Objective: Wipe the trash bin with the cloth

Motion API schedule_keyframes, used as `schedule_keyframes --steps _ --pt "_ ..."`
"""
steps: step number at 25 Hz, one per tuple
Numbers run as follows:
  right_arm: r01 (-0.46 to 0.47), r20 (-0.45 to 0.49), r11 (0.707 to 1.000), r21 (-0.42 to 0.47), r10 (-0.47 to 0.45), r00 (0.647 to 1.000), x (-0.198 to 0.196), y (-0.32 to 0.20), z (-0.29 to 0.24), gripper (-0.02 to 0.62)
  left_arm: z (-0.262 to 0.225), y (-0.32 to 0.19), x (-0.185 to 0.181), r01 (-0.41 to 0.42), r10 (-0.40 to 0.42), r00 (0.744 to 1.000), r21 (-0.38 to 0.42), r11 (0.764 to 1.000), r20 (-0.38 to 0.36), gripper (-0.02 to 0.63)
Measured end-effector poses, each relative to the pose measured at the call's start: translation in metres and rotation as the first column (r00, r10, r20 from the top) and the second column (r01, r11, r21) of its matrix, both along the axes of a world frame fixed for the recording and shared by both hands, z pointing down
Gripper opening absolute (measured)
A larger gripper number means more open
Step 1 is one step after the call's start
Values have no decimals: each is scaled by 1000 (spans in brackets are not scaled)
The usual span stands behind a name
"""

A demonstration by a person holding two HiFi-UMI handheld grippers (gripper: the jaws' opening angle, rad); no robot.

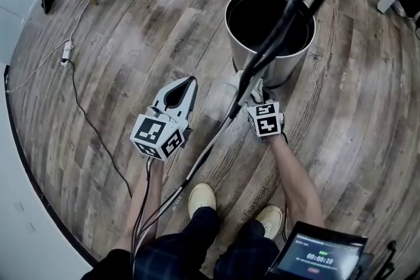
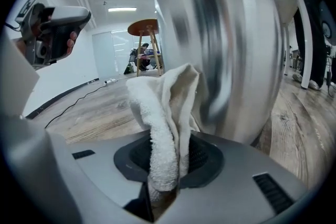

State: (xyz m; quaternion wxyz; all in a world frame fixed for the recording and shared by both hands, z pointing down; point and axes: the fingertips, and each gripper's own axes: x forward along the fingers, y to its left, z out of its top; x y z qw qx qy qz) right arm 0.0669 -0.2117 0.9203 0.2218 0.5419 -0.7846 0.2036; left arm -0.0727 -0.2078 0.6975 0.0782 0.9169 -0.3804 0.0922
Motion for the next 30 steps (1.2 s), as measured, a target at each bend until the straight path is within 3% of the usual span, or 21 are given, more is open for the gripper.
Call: schedule_keyframes --steps 10,19,30 --pt "-165 76 986 -3 165 983 66 27 8 91 -7 4 -5 15 -15 1000 10 1000 1 -3" --pt "-339 82 941 -16 339 937 150 28 10 91 -8 5 2 5 -6 1000 18 1000 8 -3" --pt "-351 154 936 39 341 927 164 42 -12 91 -7 5 0 18 -18 1000 12 1000 1 -3"
